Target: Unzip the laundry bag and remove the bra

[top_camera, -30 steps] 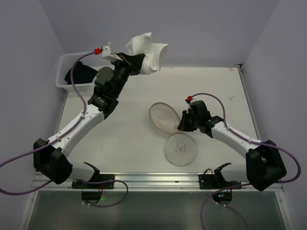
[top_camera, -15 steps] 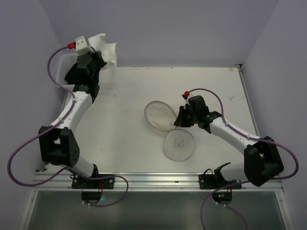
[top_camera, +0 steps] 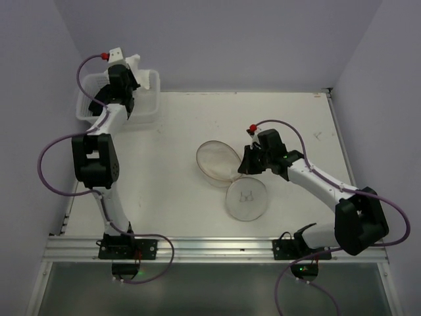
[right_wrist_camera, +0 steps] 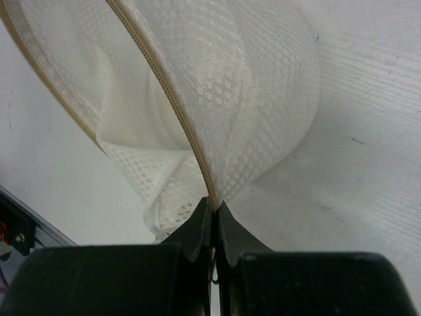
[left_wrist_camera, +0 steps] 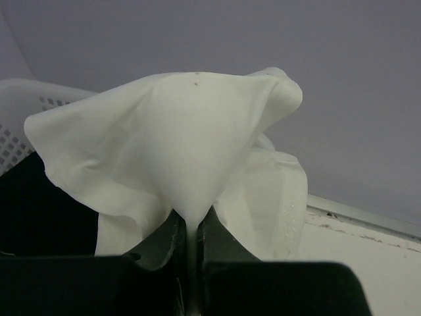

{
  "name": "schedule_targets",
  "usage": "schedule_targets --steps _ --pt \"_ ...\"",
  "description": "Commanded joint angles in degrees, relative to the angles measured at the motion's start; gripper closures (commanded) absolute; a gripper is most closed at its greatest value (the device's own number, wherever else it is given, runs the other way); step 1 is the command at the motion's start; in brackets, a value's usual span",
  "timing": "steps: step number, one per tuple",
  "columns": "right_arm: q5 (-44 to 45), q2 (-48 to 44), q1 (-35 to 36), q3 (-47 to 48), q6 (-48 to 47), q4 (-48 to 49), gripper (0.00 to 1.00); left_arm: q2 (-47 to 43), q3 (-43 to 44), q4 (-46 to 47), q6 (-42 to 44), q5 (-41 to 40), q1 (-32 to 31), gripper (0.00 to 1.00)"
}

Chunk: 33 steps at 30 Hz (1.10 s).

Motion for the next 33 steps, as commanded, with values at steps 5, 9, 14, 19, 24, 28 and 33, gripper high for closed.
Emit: schedule_targets --steps 5,9,14,19,24,28,33 --pt "-1.3 0.2 0.2 3.0 -2.0 -3.5 1.00 11.4 8.5 -2.2 3.2 2.7 3.0 0.90" --pt "-0.8 0.4 0.2 3.9 -2.7 -4.0 1.00 14.2 11.6 -4.9 2.7 4.6 3.4 0.54" --pt "-0.8 2.4 0.2 6.7 -5.7 -5.5 1.00 7.8 6.7 -4.1 3.7 6.1 3.4 0.16" --pt "-1.4 4.1 0.2 10.9 -10.6 -7.2 1.00 0.2 4.0 -10.9 3.3 7.8 3.3 0.02" --pt "-3.6 10.8 0.2 17.9 -19.5 -11.9 0.99 -12.6 -8.3 -15.9 0.6 14.8 0.4 0.00" --pt "-6.3 15.5 0.3 24.2 -22.0 -14.3 0.86 -21.5 -19.9 -15.8 1.1 16.2 -9.1 0.00" --pt "-3.2 17.3 0.2 27.8 -20.4 -15.8 0.37 -28.0 -31.0 -13.6 -4.1 22.3 -14.3 0.00"
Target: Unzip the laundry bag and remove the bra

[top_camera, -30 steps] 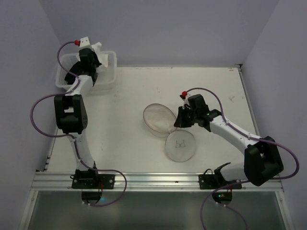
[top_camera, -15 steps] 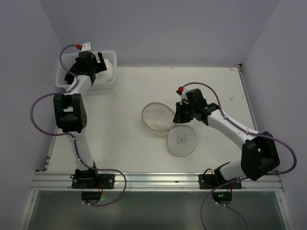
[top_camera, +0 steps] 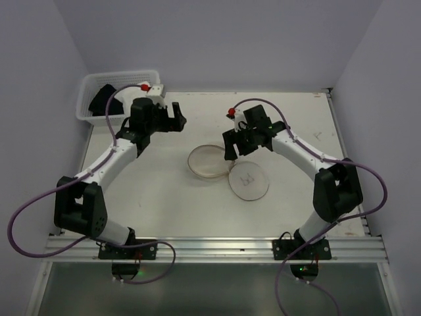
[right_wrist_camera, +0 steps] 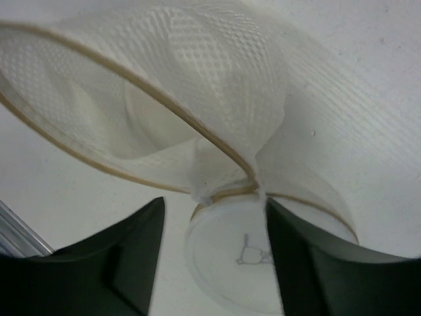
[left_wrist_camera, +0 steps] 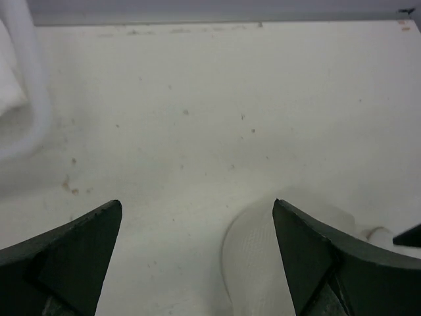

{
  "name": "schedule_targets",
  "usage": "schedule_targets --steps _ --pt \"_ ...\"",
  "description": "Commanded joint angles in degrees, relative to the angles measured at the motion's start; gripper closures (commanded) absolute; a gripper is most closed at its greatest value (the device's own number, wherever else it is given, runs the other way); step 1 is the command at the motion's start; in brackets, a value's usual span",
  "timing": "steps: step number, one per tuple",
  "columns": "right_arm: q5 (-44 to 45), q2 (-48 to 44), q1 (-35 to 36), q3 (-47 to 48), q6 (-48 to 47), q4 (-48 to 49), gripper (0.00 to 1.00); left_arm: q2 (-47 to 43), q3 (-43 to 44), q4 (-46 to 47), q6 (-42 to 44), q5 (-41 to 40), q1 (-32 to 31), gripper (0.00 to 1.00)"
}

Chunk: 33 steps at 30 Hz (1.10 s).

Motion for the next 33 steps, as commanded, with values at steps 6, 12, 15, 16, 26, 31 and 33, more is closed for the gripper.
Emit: schedule_targets --steps 6,12,15,16,26,31,33 --pt "14.0 -8.9 -0.5 -2.8 13.3 -0.3 0.12 -2.6 -10.4 -0.7 -2.8 4.1 -4.0 0.02" --pt "22.8 -21.7 -2.8 -21.4 31.5 -0.2 0.17 -0.6 -11.9 -0.2 -3.7 5.3 -6.2 0.05" --pt "24.1 -26.3 -3.5 -30.3 38.8 0.1 0.25 2.1 -12.2 -0.1 -4.4 5.2 -6.9 0.08" --pt "24.0 -27.2 -3.6 -33.6 41.3 0.5 0.27 2.7 -12.3 0.2 -4.8 5.1 -7.0 0.08" --pt "22.5 -26.1 -3.8 -39.9 50.0 6.7 0.44 11.3 -10.9 0.9 -7.0 3.9 -9.4 0.15" --pt "21.9 -22.8 -3.8 -38.9 52.6 8.6 0.45 16.0 -10.3 2.8 -8.8 1.2 -12.0 0.16" --pt "22.8 -21.5 -3.8 -38.9 53.1 8.7 0.47 16.9 -10.4 2.6 -10.1 0.4 -12.2 0.18"
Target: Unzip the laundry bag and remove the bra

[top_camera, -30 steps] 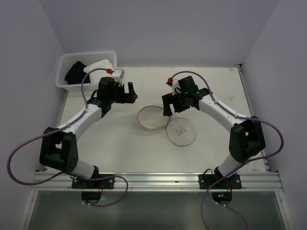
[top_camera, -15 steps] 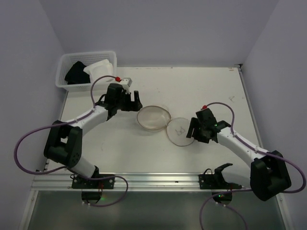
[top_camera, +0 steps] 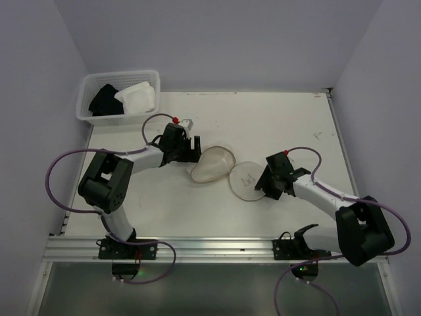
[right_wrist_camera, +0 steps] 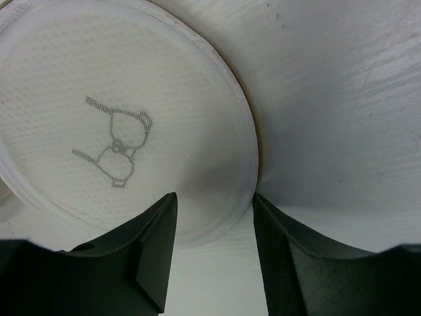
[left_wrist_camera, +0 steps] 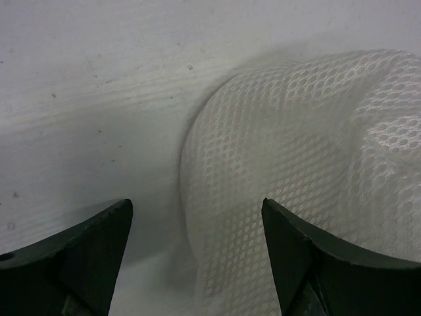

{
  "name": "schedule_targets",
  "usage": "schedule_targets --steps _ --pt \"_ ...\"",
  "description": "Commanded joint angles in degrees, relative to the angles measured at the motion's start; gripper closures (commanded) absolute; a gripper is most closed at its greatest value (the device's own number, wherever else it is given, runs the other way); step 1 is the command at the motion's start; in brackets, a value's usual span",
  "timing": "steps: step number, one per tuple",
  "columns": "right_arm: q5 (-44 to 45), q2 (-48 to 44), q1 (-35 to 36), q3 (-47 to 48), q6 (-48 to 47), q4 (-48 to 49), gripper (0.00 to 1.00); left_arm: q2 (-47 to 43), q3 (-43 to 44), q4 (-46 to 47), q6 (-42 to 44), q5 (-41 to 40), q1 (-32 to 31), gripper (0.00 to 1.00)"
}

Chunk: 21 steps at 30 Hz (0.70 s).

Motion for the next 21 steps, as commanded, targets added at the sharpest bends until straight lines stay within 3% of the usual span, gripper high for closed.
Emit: schedule_targets --steps 1,5,8,9,10,21 --pt "1.7 2.2 -0.2 1.7 3.5 2.2 0.49 2.1 1.1 1.7 -3.1 -2.6 -0.6 0.19" --pt "1.9 2.7 -0.2 1.9 3.6 2.1 0.60 1.8 -0.1 1.4 -4.2 -5.0 -0.6 0.25" --pt "2.4 2.7 -0.3 1.9 3.5 1.8 0.83 1.4 -0.7 1.2 -5.2 -5.9 -0.6 0.30" --pt "2.6 2.2 -0.3 1.9 3.4 1.7 0.97 1.2 -0.9 1.2 -5.7 -5.7 -0.6 0.32" --pt "3.8 1.8 -0.3 1.9 2.9 1.2 1.00 0.7 -1.5 1.2 -5.9 -5.7 -0.6 0.34" --pt "10.7 -6.5 -0.3 14.4 -12.9 -10.3 1.00 -1.4 -2.3 2.0 -10.4 -0.6 -3.1 0.75"
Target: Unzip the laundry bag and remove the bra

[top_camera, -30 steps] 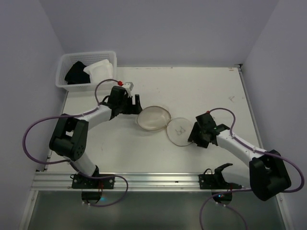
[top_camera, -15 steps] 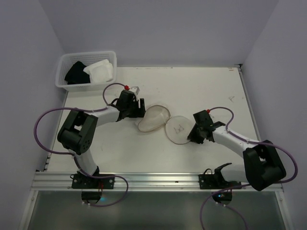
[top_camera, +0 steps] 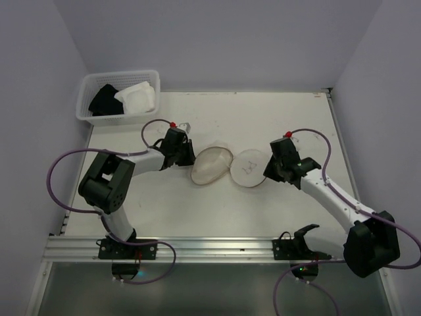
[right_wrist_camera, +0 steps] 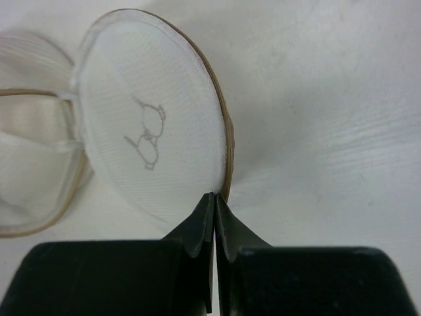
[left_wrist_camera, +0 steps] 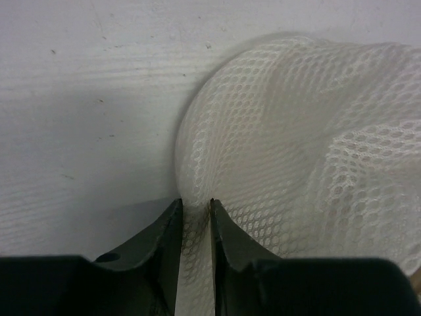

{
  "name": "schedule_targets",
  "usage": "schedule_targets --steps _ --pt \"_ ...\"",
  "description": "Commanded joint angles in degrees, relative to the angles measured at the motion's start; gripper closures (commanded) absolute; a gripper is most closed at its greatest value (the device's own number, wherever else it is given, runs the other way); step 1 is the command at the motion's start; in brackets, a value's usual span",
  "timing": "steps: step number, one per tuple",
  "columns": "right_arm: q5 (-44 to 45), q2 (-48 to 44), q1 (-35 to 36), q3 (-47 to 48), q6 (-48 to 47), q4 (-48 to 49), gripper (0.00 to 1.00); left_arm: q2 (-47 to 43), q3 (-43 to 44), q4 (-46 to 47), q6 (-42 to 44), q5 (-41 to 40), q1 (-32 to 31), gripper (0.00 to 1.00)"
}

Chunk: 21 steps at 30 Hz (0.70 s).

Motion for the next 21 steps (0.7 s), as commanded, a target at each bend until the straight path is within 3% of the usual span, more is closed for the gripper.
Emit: schedule_targets --steps 1,6,9,16,21 --pt "3.9 -2.7 -0.1 7.2 -8.7 -4.0 1.00 -1.2 -0.1 0.8 -4.0 3.6 -2.4 0.78" --pt "2.3 -3.6 0.0 13.5 -15.3 -7.4 1.00 -0.8 1.4 1.8 -9.6 3.9 -5.8 0.93" --pt "-1.6 -3.8 0.2 17.0 -19.8 -7.0 1.00 -0.3 3.0 2.3 -11.9 3.9 -7.6 0.97" --pt "-14.8 0.1 1.8 22.4 -23.6 -4.2 1.00 3.9 7.3 3.4 -14.5 3.8 -11.0 1.00" --pt "-21.1 3.6 6.7 23.2 -25.4 -0.2 1.00 5.6 7.5 4.5 -14.9 4.2 -11.3 1.00"
